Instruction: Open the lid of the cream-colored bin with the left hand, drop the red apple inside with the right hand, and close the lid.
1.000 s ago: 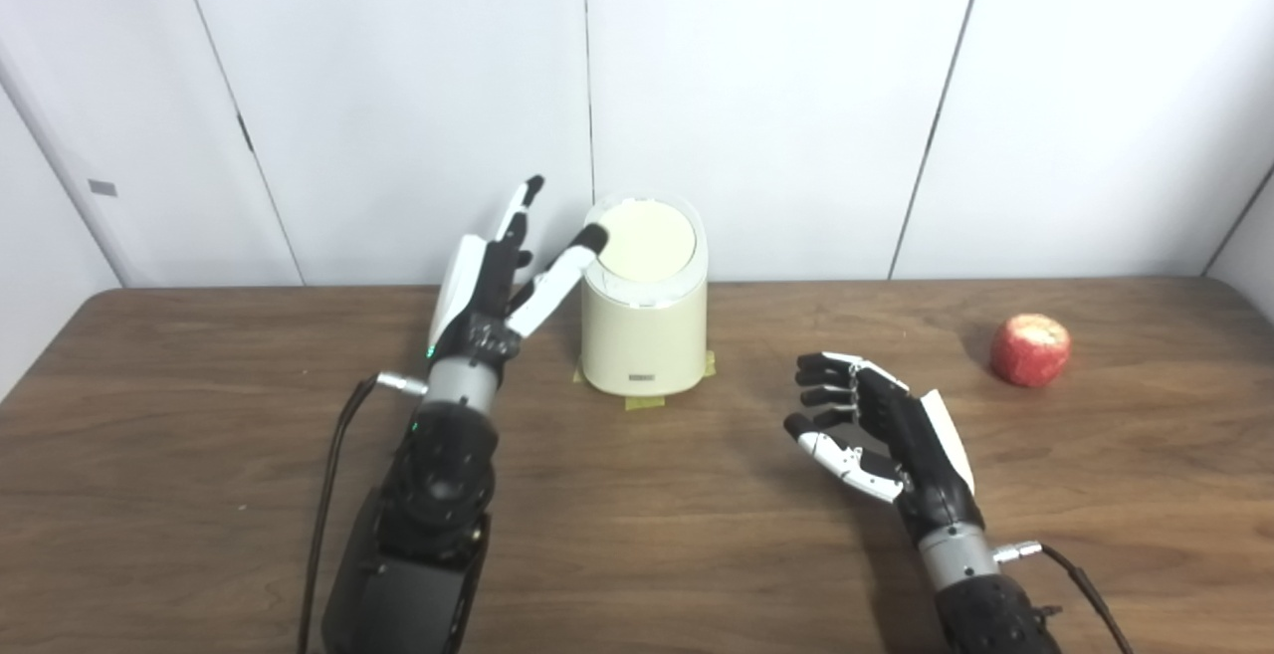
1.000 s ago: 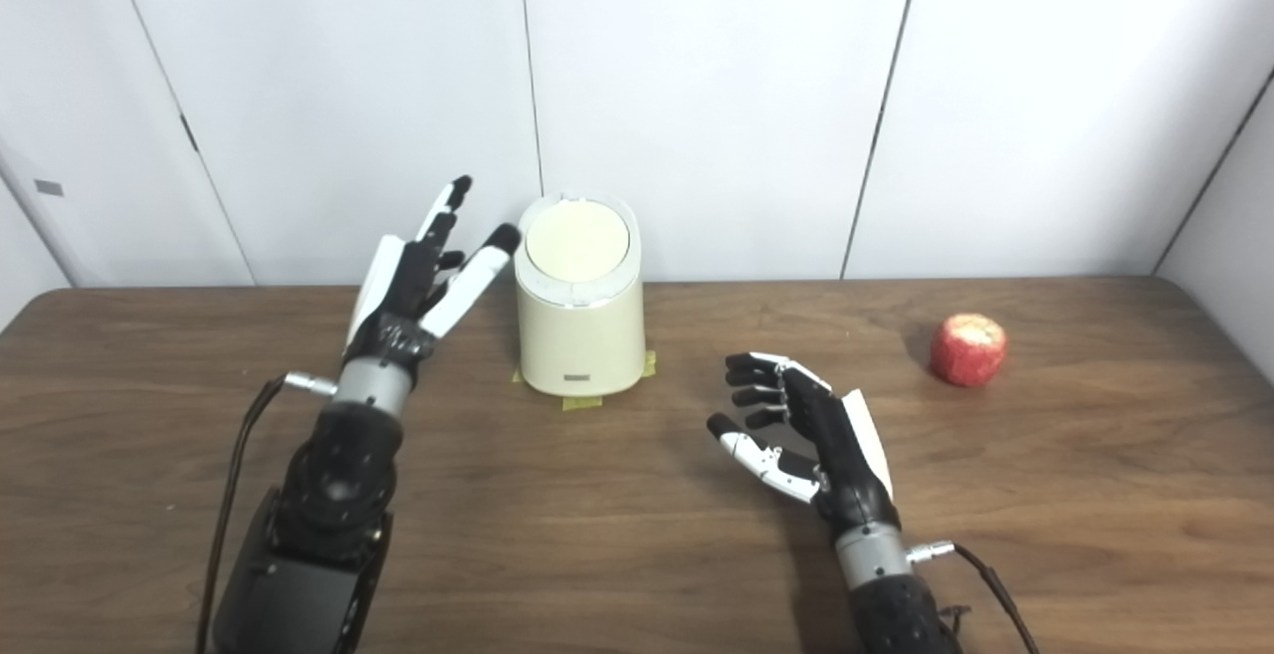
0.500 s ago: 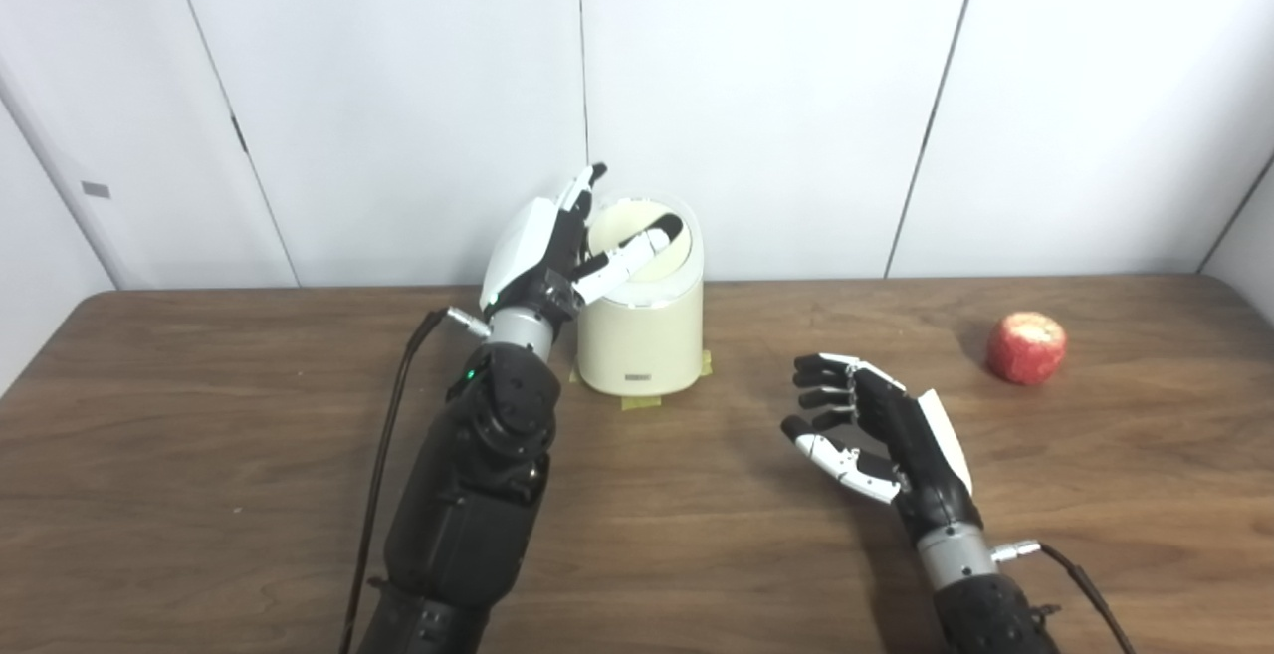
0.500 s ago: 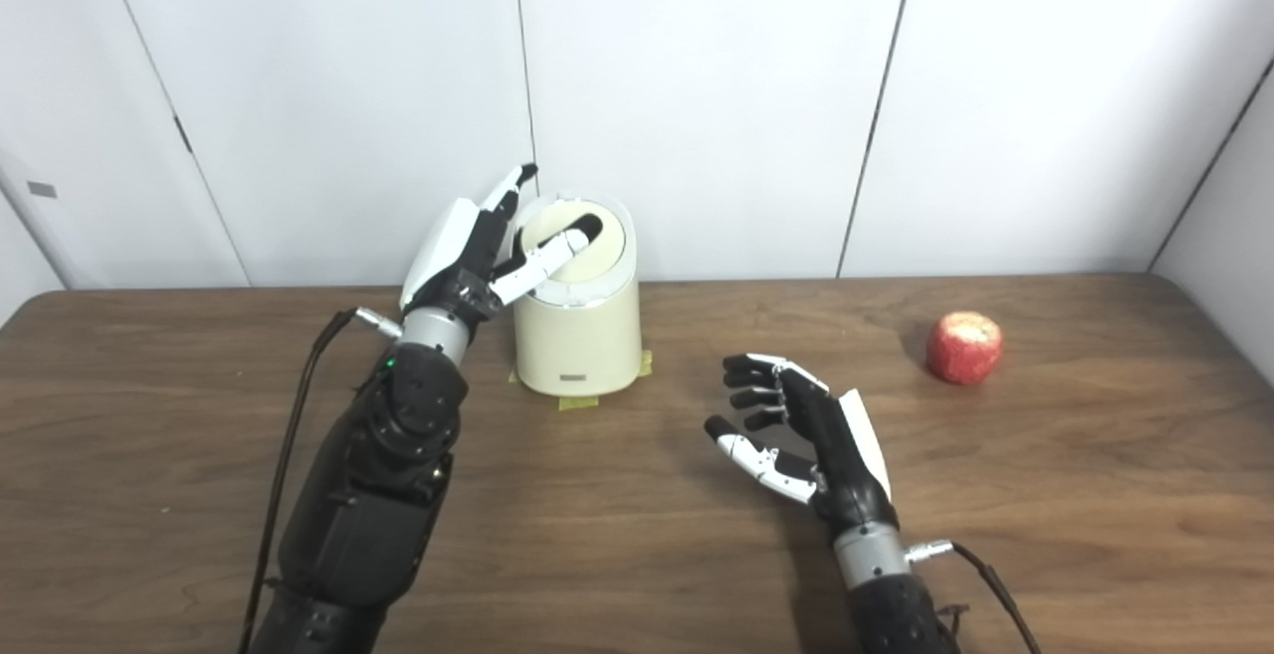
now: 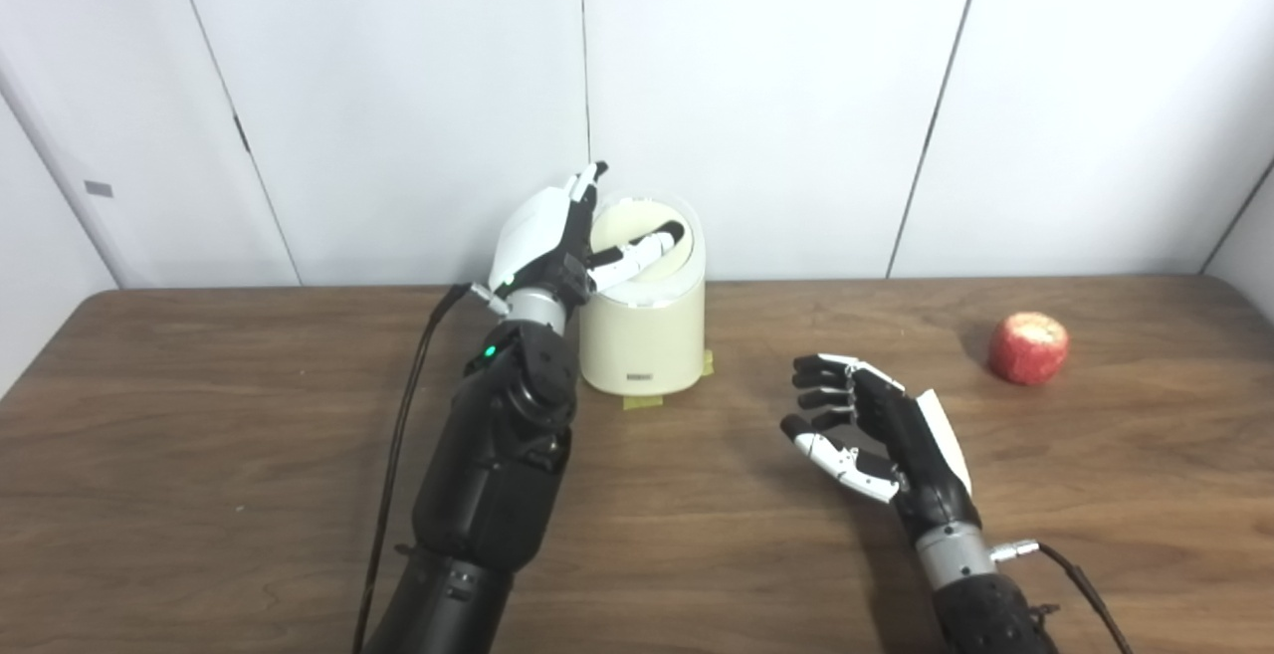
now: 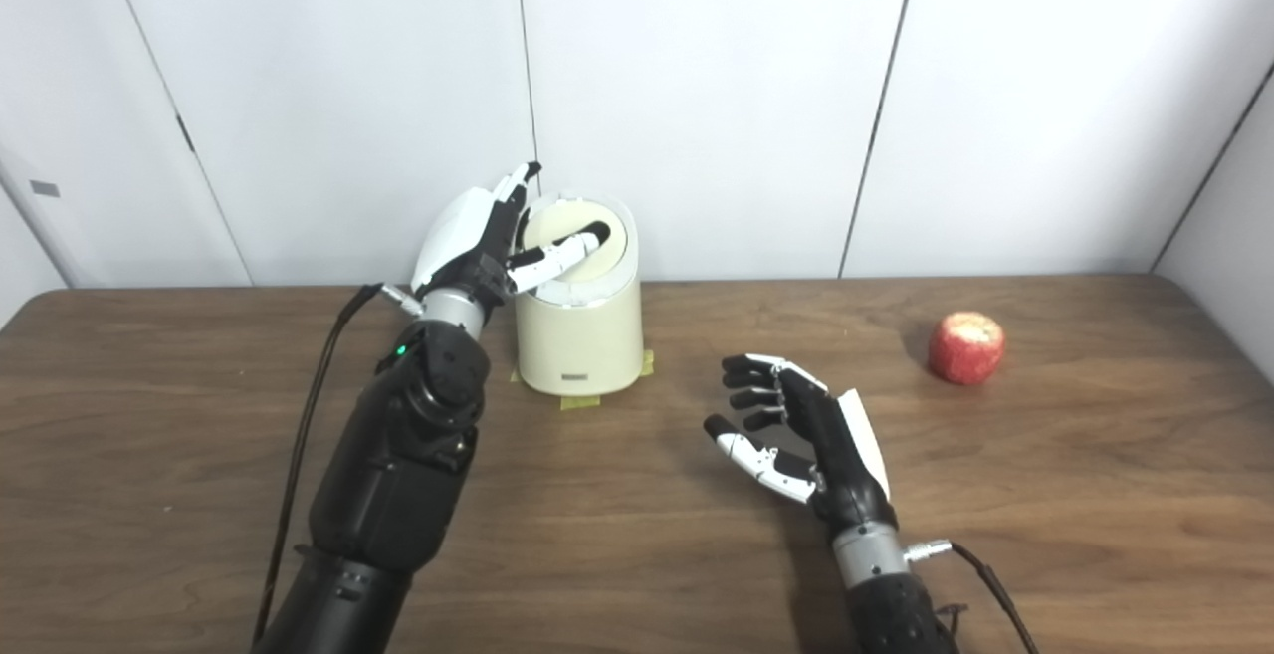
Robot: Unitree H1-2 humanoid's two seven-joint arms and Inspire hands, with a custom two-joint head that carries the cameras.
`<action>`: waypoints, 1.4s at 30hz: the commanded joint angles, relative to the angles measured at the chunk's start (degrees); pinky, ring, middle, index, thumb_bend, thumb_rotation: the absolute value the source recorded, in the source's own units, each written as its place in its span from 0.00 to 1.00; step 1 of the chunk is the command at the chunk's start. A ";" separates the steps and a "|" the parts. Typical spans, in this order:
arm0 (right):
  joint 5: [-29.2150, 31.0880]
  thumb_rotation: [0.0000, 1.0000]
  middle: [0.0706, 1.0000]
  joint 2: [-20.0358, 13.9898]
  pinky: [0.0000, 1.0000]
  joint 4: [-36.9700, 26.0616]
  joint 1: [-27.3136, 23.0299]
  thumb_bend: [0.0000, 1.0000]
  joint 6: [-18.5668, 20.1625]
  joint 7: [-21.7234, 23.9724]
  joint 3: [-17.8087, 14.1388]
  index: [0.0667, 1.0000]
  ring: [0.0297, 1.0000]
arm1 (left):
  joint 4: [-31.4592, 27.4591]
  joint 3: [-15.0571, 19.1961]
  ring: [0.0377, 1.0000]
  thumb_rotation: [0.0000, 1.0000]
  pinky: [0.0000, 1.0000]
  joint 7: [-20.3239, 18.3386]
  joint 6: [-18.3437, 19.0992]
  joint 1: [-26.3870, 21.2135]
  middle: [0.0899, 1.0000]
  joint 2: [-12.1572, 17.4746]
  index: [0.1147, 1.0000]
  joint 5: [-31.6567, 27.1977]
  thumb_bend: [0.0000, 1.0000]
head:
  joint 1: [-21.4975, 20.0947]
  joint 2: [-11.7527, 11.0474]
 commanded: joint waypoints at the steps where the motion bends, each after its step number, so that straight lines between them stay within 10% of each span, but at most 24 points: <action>1: -0.15 0.25 0.67 -0.27 0.56 -1.59 -1.95 0.25 -1.98 -0.56 0.02 0.66 0.65 | -0.36 0.13 1.00 0.62 0.95 1.73 -0.34 -4.13 1.00 -0.05 1.00 1.60 0.59 | -0.08 0.05; 34: 0.66 0.23 0.67 -0.12 0.56 -2.38 -1.68 0.25 -1.03 -0.12 -0.01 0.66 0.65 | 3.13 -5.30 0.99 0.36 0.93 5.78 -0.40 -3.83 1.00 2.82 0.96 8.77 0.40 | 0.27 0.06; 42: 0.66 0.24 0.66 0.11 0.56 -2.57 -1.64 0.26 -0.63 -0.18 0.06 0.65 0.64 | 3.28 -4.71 0.99 0.31 0.94 5.34 -0.35 -3.94 1.00 3.07 0.96 7.77 0.56 | 0.13 0.02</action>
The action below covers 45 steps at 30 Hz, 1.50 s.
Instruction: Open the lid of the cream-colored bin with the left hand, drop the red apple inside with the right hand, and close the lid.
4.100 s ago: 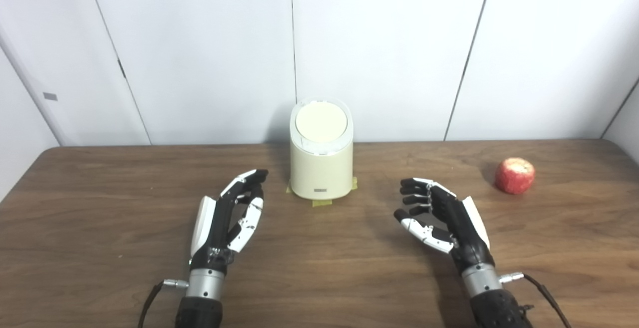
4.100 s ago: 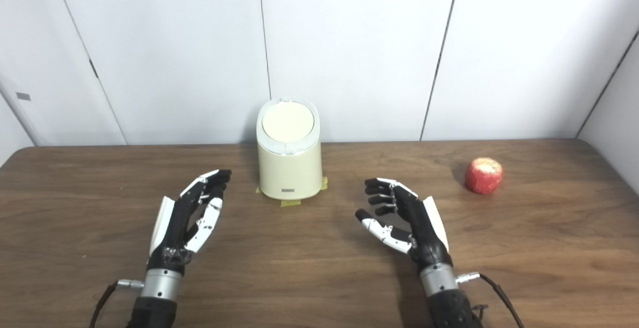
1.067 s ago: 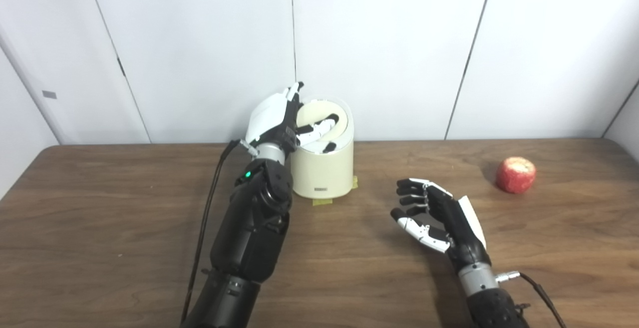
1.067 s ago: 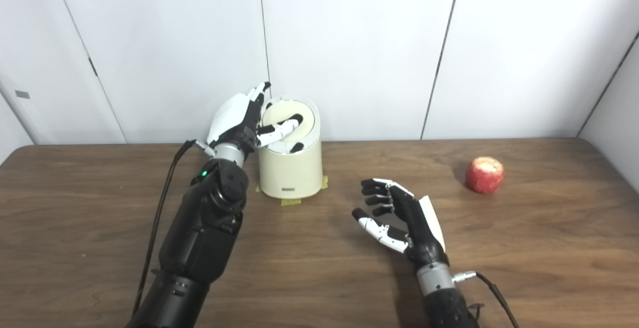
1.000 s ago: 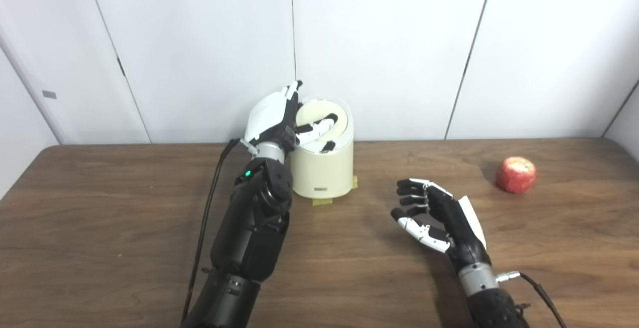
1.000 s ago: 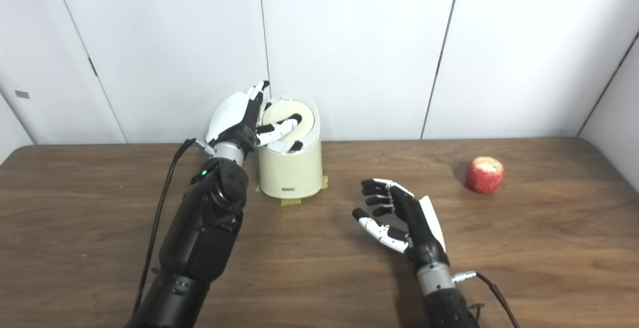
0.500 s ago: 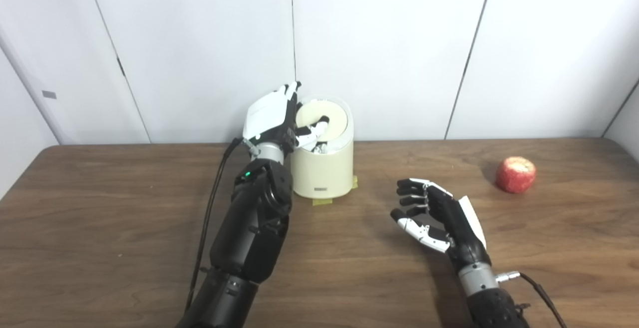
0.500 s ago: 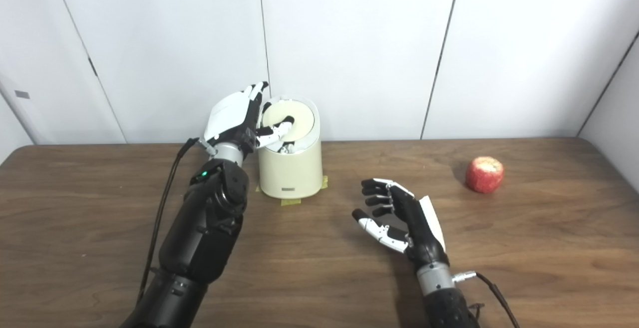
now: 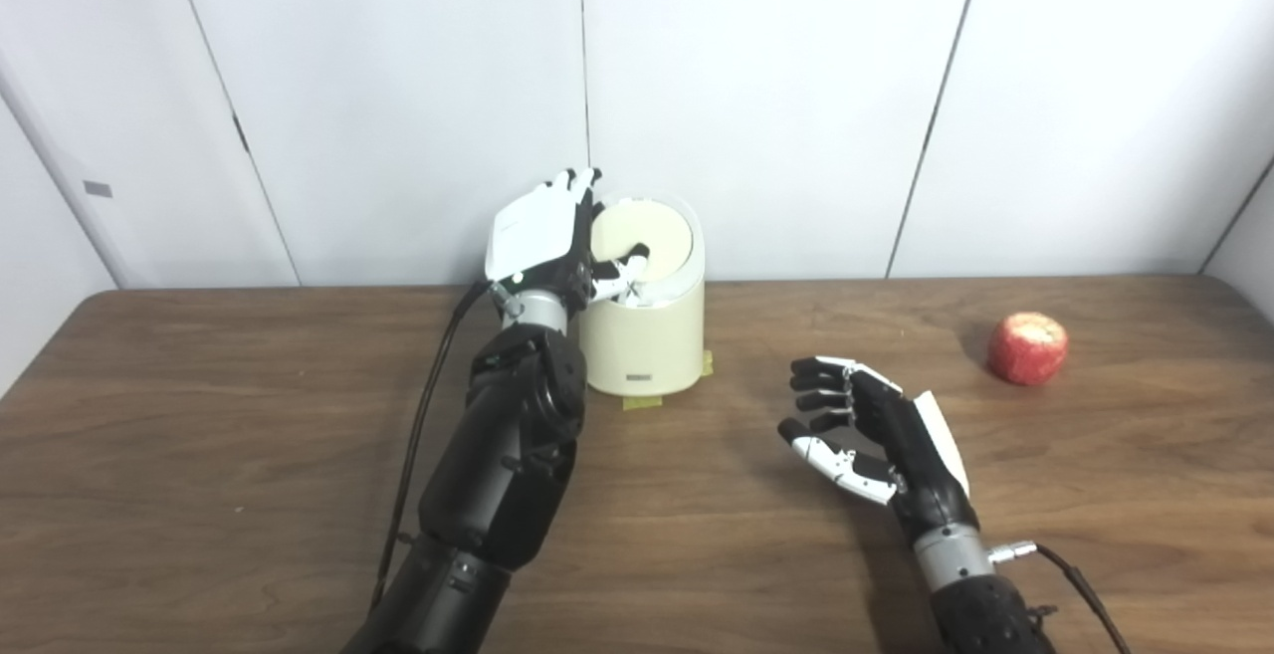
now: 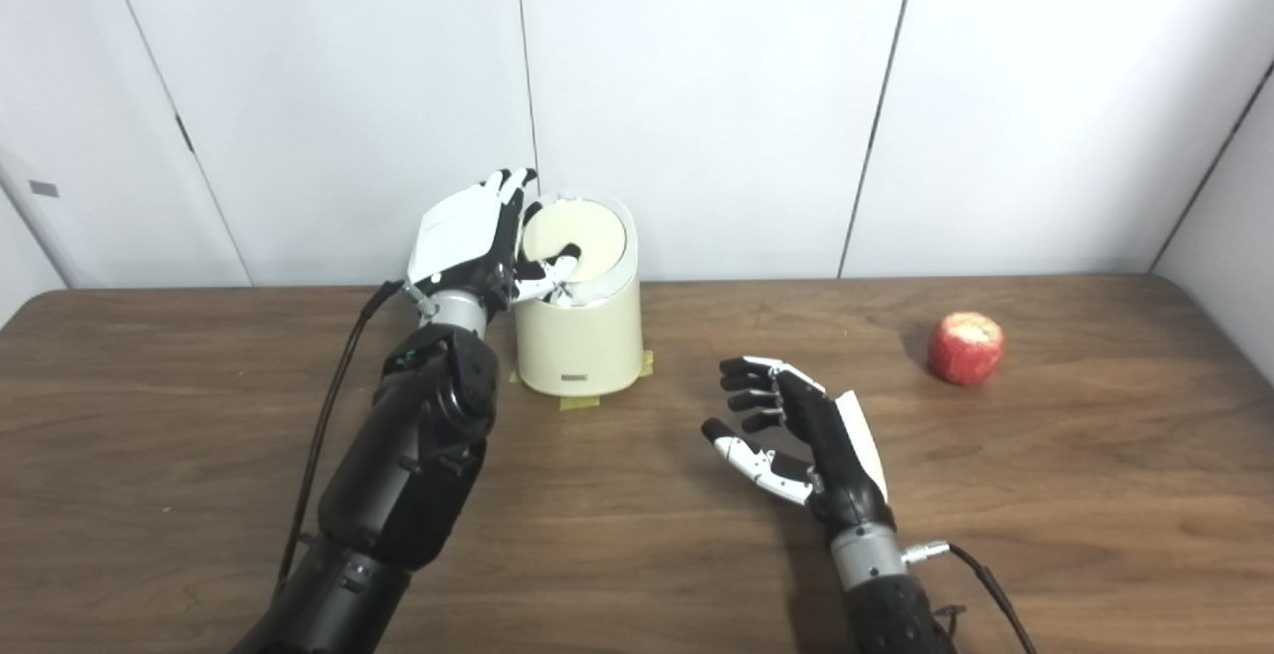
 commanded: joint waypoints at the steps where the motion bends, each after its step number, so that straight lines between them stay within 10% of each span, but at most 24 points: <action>1: 0.37 0.23 0.66 0.04 0.56 -2.33 -1.72 0.26 -1.30 -0.27 -0.07 0.65 0.64 | -0.96 0.10 1.00 0.27 0.94 1.18 -0.29 -2.90 1.00 0.31 0.96 -0.03 0.58 | -0.12 0.07; 10: 0.42 0.22 0.66 -0.08 0.56 -2.68 -1.70 0.26 -0.81 0.06 0.07 0.66 0.64 | -1.41 -2.09 0.99 0.01 0.95 1.76 -0.30 -2.41 1.00 1.59 0.96 0.91 0.63 | -0.21 0.17; 20: 0.39 0.22 0.67 -0.16 0.56 -2.84 -1.64 0.26 -0.70 0.16 0.19 0.66 0.65 | -0.83 -2.39 1.00 0.00 0.99 1.26 -0.29 -2.61 1.00 2.25 0.97 0.31 0.86 | -0.17 0.06; 28: 0.40 0.24 0.67 -0.44 0.56 -2.70 -1.68 0.26 -0.82 0.27 0.27 0.66 0.65 | -0.29 -1.43 1.00 0.00 1.00 2.21 -0.26 -2.29 1.00 1.98 0.98 0.58 0.86 | -0.10 0.00; 31: 0.42 0.24 0.67 -0.42 0.56 -3.05 -1.61 0.26 -0.13 0.45 0.29 0.66 0.64 | -0.27 -0.20 1.00 0.21 0.99 2.24 -0.26 -2.12 1.00 1.43 0.98 0.12 0.67 | -0.16 -0.04; 33: 0.63 0.25 0.67 -0.48 0.56 -3.07 -1.59 0.26 -0.13 0.64 0.29 0.66 0.64 | -0.54 1.12 1.00 0.60 1.00 1.14 -0.25 -2.09 1.00 0.83 1.00 0.06 0.54 | -0.17 -0.02; 38: -0.27 0.24 0.66 -0.47 0.56 -2.86 -1.64 0.26 -0.59 0.21 0.44 0.66 0.64 | -2.32 7.81 1.00 0.96 1.00 0.27 -0.26 -1.79 1.00 -2.55 1.00 -7.52 0.57 | -0.21 -0.07; 45: -0.28 0.24 0.66 -0.39 0.55 -2.50 -1.73 0.25 -1.12 0.09 0.50 0.66 0.63 | -7.49 13.31 0.97 1.00 0.90 -0.20 -0.91 -0.04 1.00 -4.36 1.00 -17.76 0.63 | -0.26 -0.12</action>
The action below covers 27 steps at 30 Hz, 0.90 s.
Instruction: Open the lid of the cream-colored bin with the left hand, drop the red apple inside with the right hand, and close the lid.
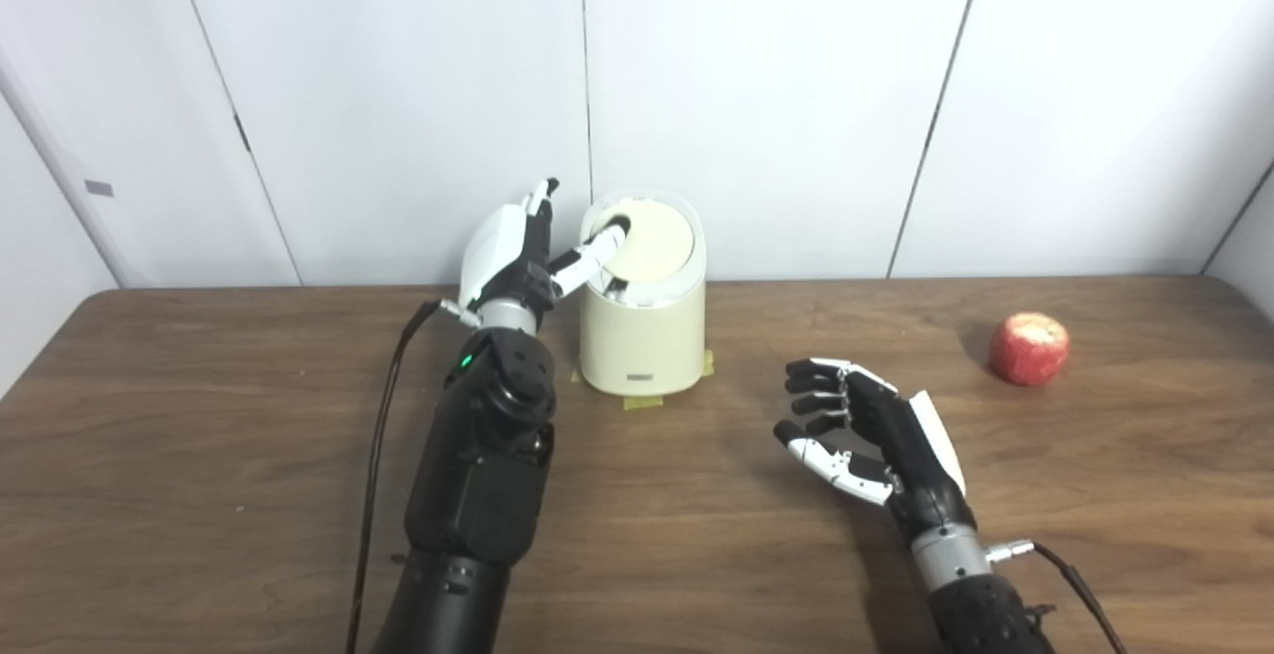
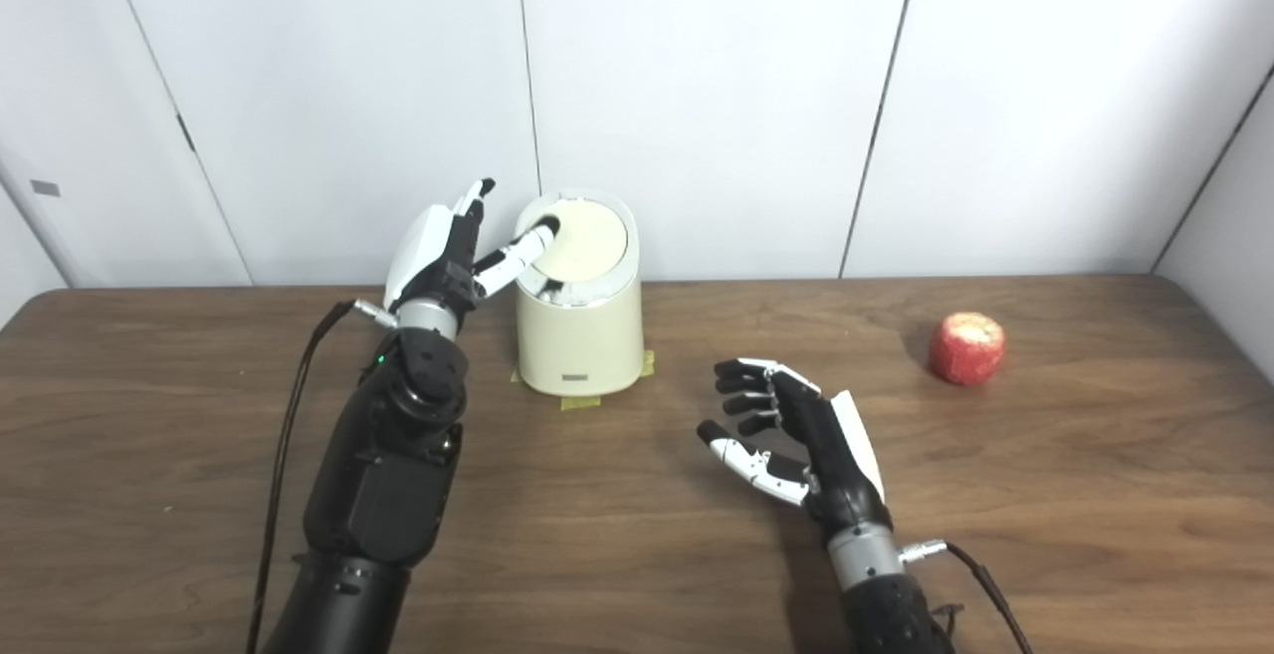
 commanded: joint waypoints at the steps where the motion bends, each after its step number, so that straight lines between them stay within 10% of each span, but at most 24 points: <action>1: 0.14 0.25 0.66 -0.28 0.55 -1.92 -1.82 0.25 -1.79 -0.29 -0.07 0.66 0.64 | -3.17 -0.23 0.95 1.00 0.87 2.54 -1.78 -1.78 0.98 0.87 0.99 -2.60 0.63 | -0.03 -0.02; 17: 0.56 0.25 0.67 -0.76 0.56 -1.22 -2.02 0.25 -1.83 -0.09 -0.26 0.66 0.64 | -17.87 -3.93 0.91 0.99 0.81 7.67 -6.64 12.96 0.94 5.84 0.94 -9.85 0.47 | 0.15 -0.34; 27: 1.27 0.24 0.67 -0.48 0.56 -0.92 -1.98 0.27 -2.23 -0.21 -0.17 0.67 0.64 | -12.86 -6.24 0.90 0.75 0.77 8.67 -3.35 9.58 0.94 8.46 0.96 -7.66 0.60 | 0.02 -0.36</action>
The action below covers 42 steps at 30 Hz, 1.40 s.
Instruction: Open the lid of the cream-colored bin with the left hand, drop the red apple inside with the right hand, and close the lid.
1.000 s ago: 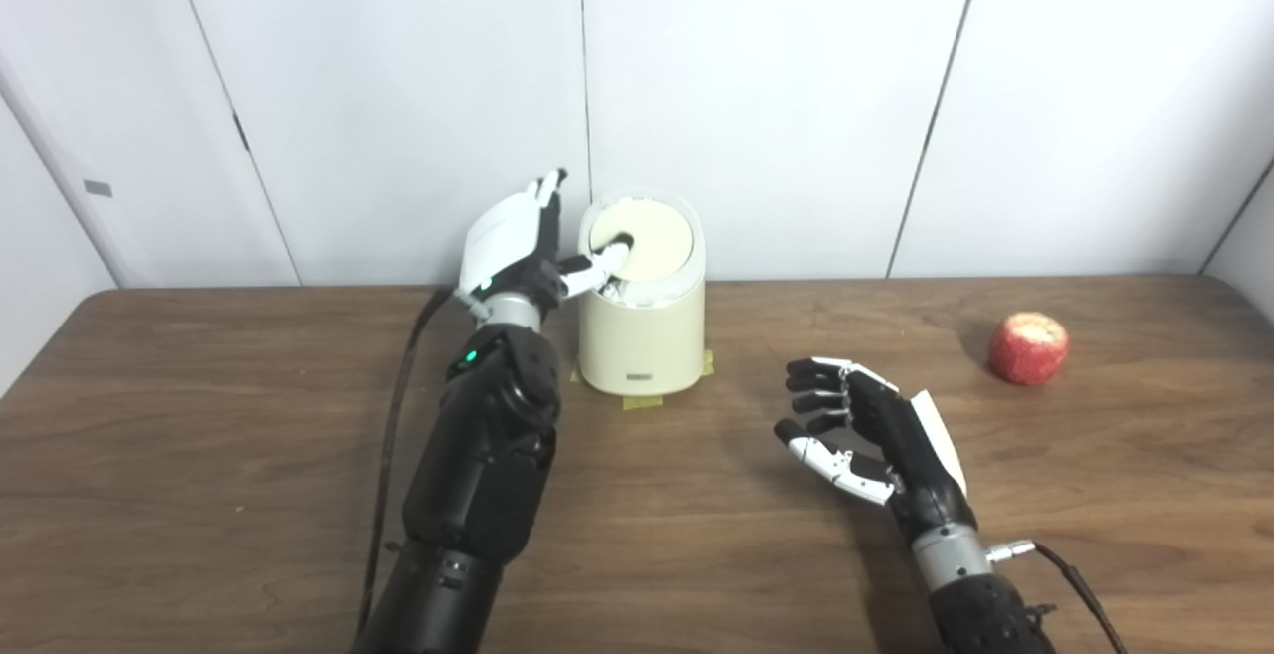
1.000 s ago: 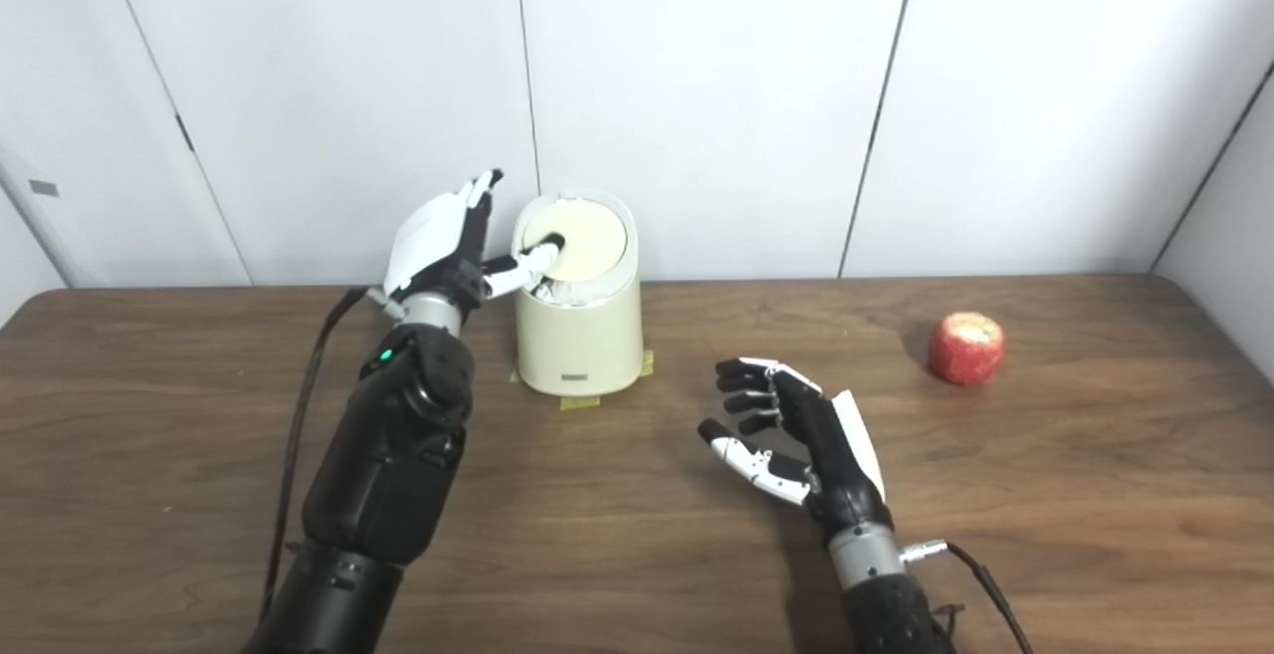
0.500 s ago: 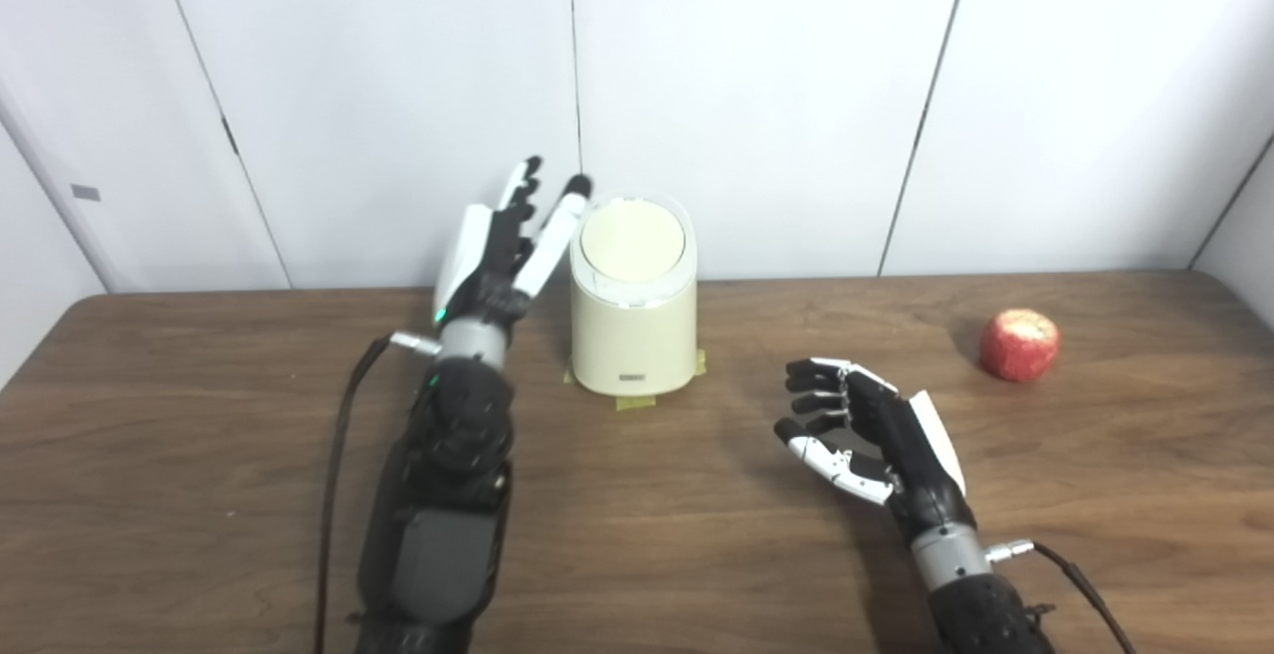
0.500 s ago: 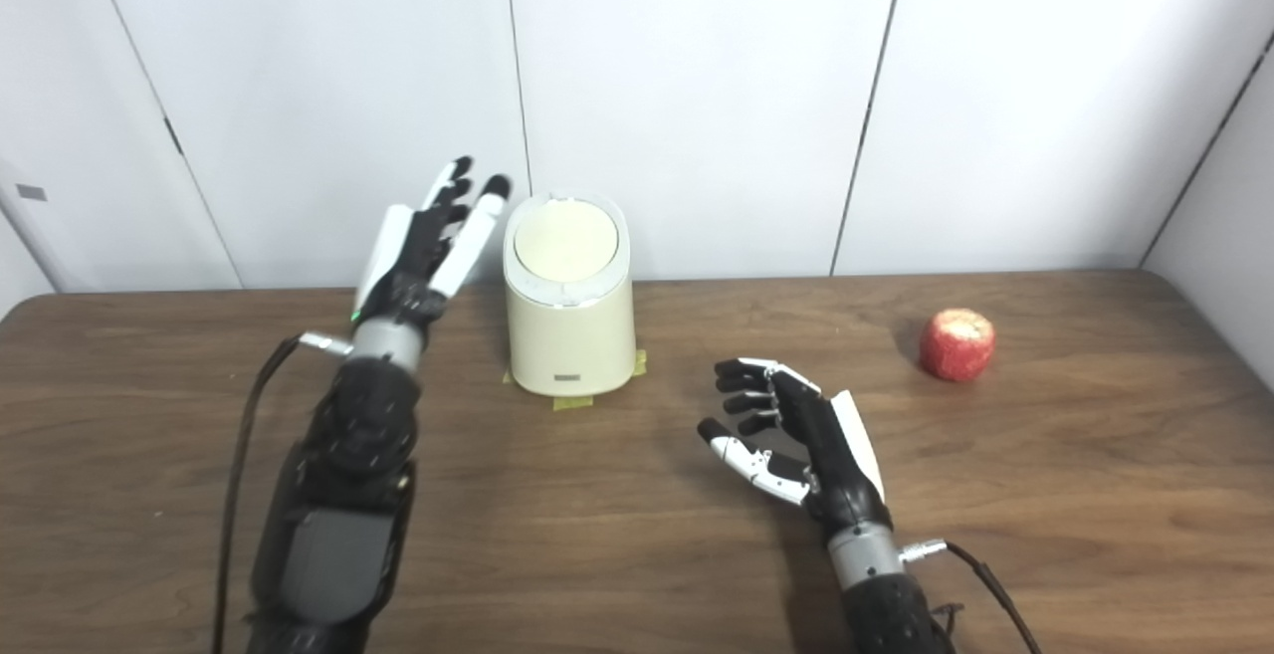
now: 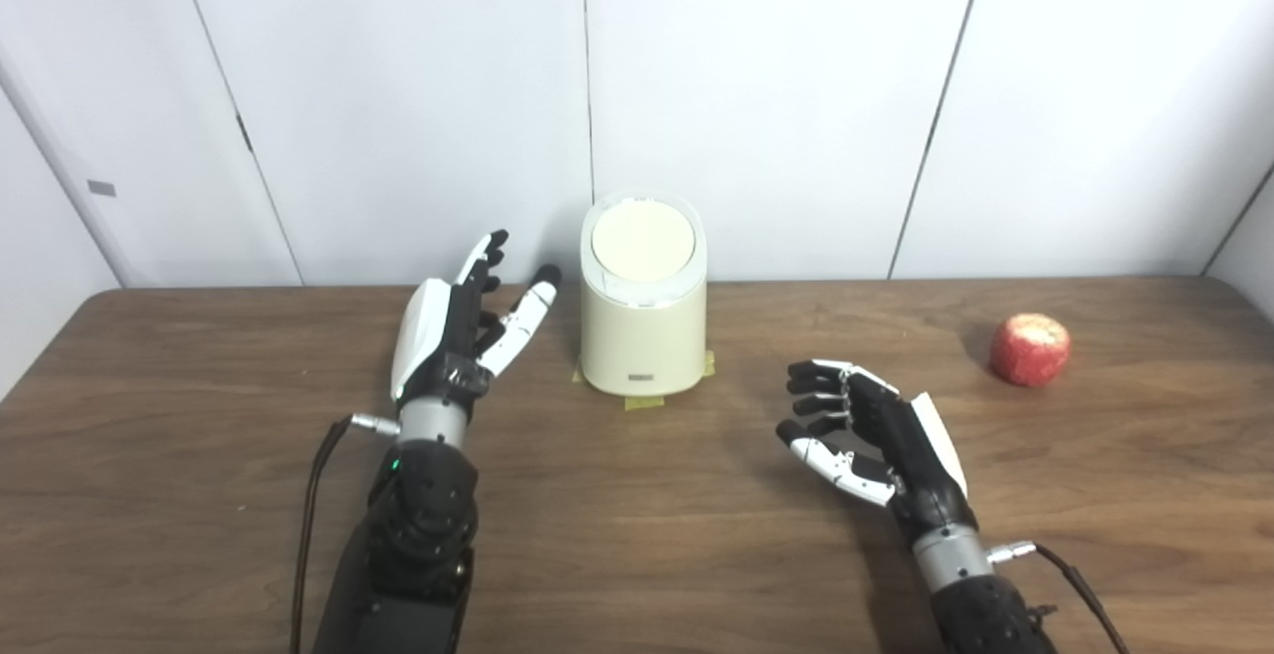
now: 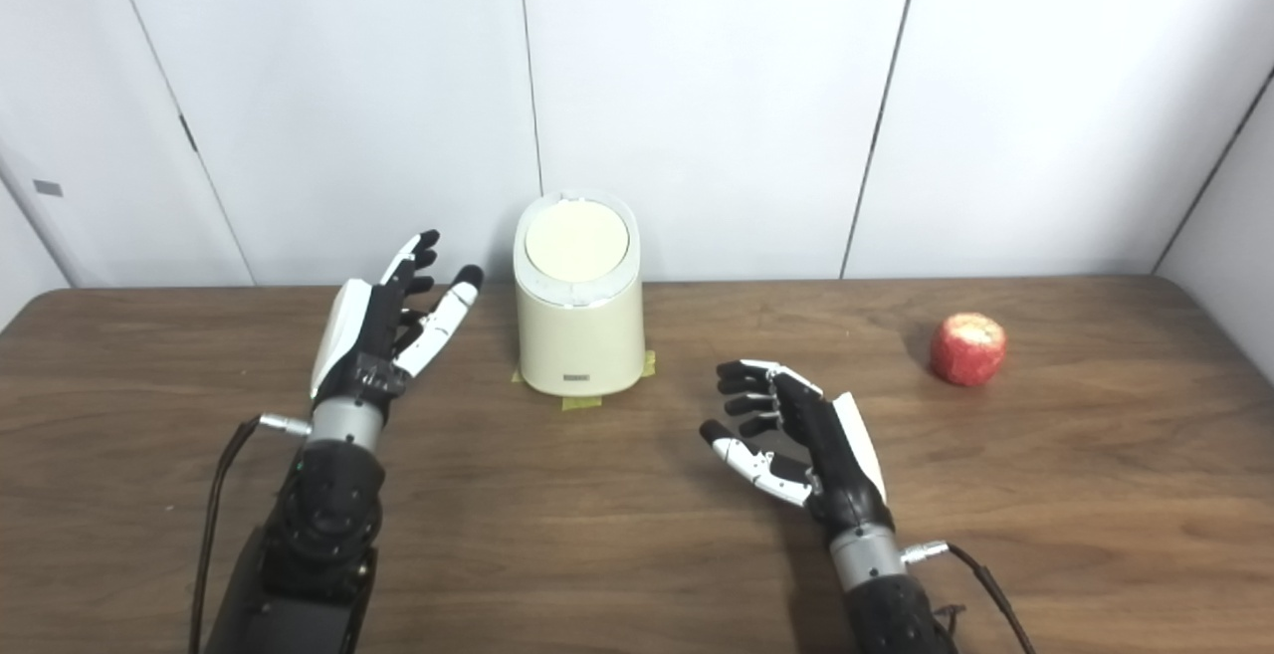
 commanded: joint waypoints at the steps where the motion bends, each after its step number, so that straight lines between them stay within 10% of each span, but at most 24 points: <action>1: 0.08 0.24 0.66 -0.19 0.56 -1.37 -1.96 0.27 -2.25 -0.37 -0.07 0.66 0.64 | 0.03 -0.50 0.91 0.73 0.79 1.56 -0.21 -4.46 0.95 0.43 0.97 1.13 0.60 | -0.11 0.05; 28: -0.37 0.26 0.66 0.27 0.56 -2.12 -1.80 0.26 -1.25 -0.40 0.02 0.66 0.64 | 14.99 -6.57 0.97 0.78 0.91 3.87 1.53 -18.52 0.99 0.44 0.97 2.99 0.71 | -0.68 0.42; 42: -0.40 0.27 0.67 0.22 0.56 -2.11 -1.72 0.26 -1.65 -0.53 0.03 0.66 0.64 | 24.60 -10.19 0.97 0.48 0.95 7.54 0.07 -23.40 0.97 2.21 0.94 5.58 0.76 | -0.86 0.57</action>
